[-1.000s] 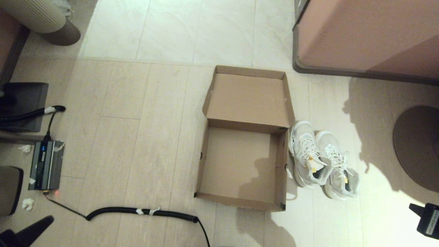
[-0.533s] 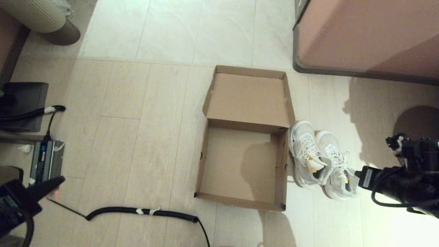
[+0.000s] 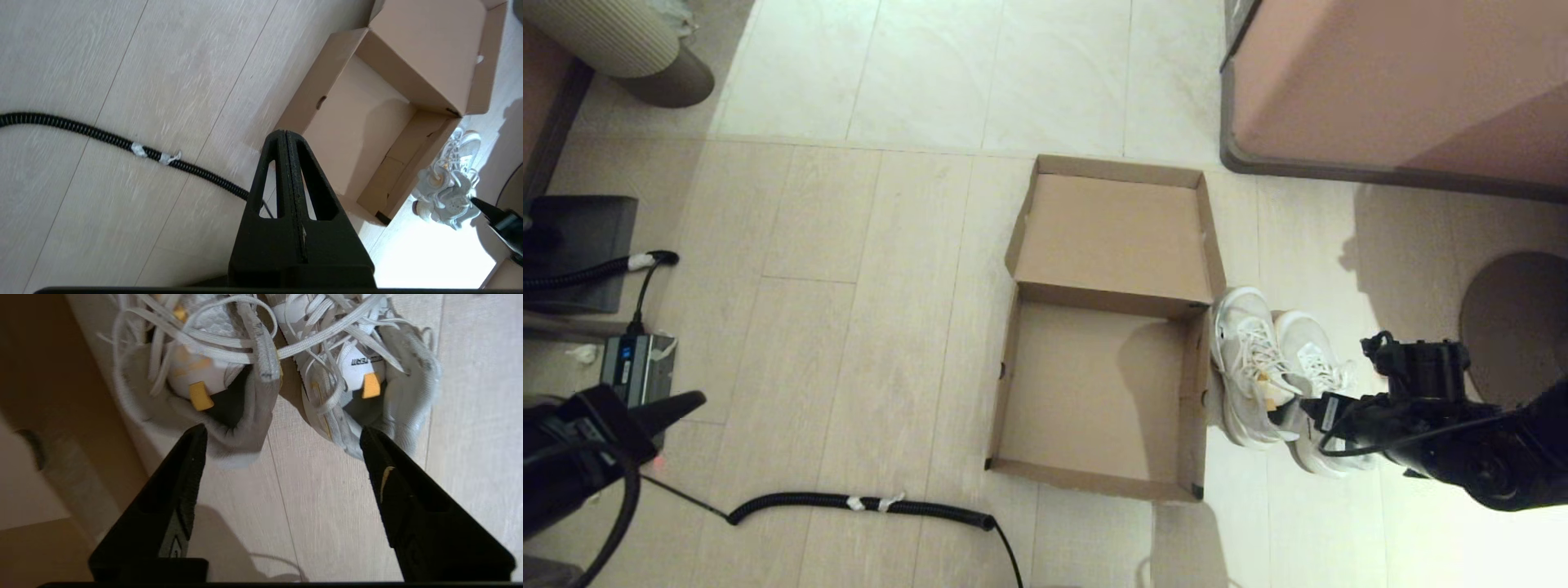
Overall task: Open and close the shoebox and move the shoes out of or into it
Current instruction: Put the shoes into the shoe box
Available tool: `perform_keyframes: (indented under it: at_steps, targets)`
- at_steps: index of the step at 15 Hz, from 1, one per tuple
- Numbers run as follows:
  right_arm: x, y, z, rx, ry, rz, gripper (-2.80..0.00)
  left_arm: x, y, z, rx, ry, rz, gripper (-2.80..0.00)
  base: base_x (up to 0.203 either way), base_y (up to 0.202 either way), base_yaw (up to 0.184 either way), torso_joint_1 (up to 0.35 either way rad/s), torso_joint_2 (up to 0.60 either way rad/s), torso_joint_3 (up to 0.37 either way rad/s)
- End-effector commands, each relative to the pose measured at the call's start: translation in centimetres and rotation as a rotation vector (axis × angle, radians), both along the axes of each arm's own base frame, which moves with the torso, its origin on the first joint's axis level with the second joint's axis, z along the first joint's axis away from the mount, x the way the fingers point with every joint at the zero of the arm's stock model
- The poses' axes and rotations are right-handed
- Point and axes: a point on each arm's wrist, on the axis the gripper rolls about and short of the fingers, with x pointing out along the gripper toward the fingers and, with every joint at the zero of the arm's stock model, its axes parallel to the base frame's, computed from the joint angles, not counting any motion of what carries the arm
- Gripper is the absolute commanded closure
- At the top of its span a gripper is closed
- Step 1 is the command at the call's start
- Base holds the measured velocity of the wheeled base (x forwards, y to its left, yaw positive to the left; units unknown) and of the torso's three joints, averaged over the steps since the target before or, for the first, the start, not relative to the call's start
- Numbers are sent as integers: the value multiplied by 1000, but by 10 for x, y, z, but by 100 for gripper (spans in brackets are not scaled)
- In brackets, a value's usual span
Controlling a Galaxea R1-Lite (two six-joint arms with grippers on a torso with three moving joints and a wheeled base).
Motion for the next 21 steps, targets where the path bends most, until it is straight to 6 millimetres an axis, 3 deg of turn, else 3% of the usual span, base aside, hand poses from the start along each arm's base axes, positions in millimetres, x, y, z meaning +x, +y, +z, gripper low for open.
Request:
perform_keyframes:
  at_steps: [1, 9, 15, 16, 17, 21]
  targets:
    - [12, -10, -36, -2, 65, -4, -280, 3, 0, -4, -3, 21, 1, 0, 0, 0, 0, 0, 0, 0]
    - [60, -18, -80, 19, 38, 31, -280, 8, 0, -1, 4, -7, 0, 0, 0, 0, 0, 0, 0, 0]
    - [76, -27, -99, 14, 29, 17, -280, 8, 0, 0, 6, -12, 3, 0, 0, 0, 0, 0, 0, 0]
    - [77, -27, -101, 14, 30, 15, -65, 8, 0, 0, 6, -12, 3, 0, 0, 0, 0, 0, 0, 0]
    - [77, -27, -100, 13, 28, 15, 0, 7, 0, 0, 6, -14, 2, 0, 0, 0, 0, 0, 0, 0]
    - [78, -30, -91, 8, 7, 11, 0, 7, 0, 4, 16, -30, 5, 0, 0, 0, 0, 0, 0, 0]
